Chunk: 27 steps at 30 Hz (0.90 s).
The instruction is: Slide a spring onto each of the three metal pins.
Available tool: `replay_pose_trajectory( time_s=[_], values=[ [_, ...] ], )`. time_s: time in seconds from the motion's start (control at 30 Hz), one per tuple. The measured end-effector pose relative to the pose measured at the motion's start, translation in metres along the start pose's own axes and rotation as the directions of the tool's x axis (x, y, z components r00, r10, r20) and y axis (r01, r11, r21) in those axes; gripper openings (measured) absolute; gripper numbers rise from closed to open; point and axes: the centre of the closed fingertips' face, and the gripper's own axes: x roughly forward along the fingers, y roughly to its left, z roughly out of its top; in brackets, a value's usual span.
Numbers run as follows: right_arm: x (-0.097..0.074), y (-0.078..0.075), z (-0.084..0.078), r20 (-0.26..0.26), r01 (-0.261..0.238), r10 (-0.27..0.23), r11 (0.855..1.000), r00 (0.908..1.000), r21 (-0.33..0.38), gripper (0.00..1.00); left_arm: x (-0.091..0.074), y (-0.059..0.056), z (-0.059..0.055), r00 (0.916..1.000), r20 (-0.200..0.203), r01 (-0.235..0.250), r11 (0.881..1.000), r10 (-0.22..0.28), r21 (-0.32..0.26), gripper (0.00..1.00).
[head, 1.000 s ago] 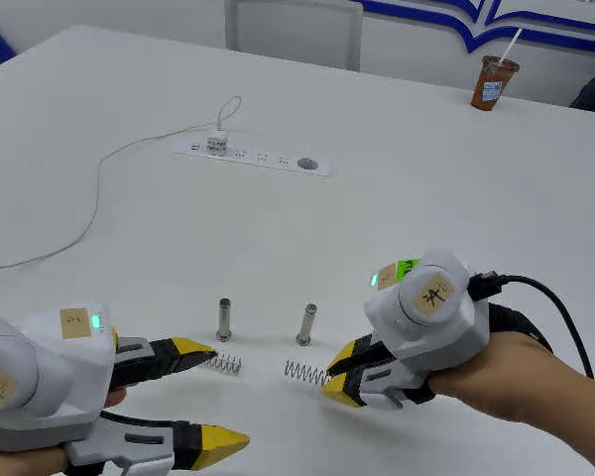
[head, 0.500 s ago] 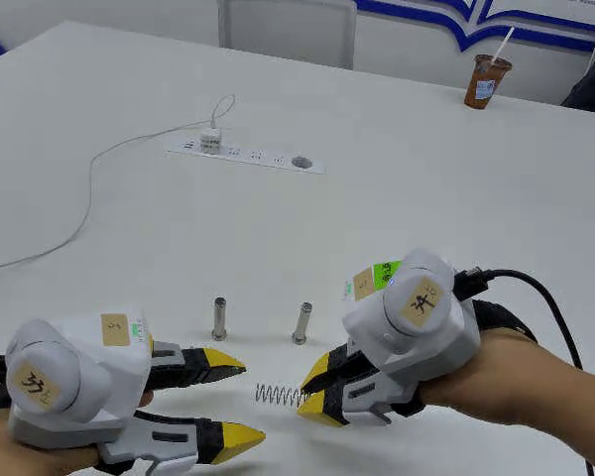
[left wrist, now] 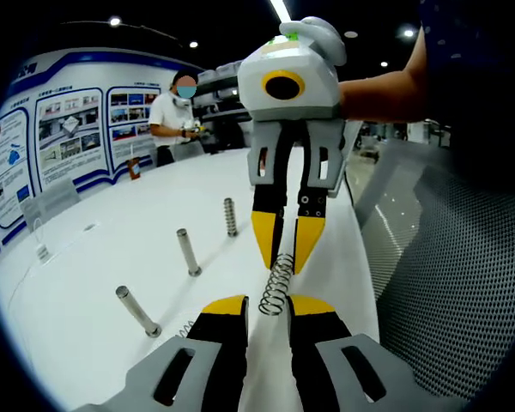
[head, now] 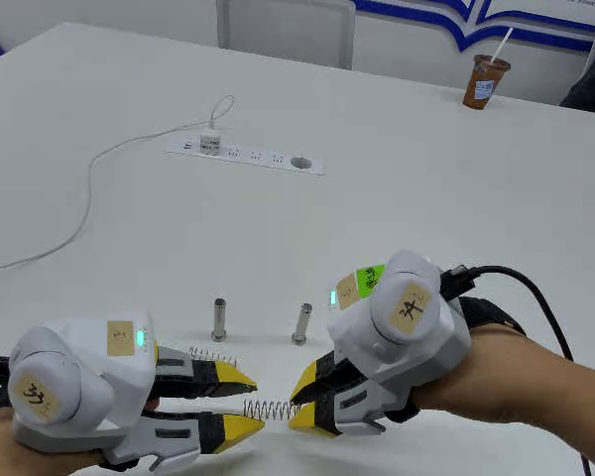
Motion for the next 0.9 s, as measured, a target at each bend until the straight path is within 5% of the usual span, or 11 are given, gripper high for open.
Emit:
replay_pose_trajectory(
  time_s=[0.4, 0.9],
  values=[
    [-0.01, 0.0, 0.007, 0.025, 0.004, -0.004, 1.0, 0.9997, -0.01, 0.11, 0.002, -0.002, 0.001, 0.9999, -0.013, 0.009, 1.0, -0.008, 0.025, 0.12],
    [-0.018, 0.001, 0.038, 0.113, 0.018, -0.015, 1.0, 0.9935, -0.025, 0.11, -0.001, -0.001, 0.002, 0.9998, -0.017, -0.012, 0.999, 0.013, 0.033, 0.12]
  ],
)
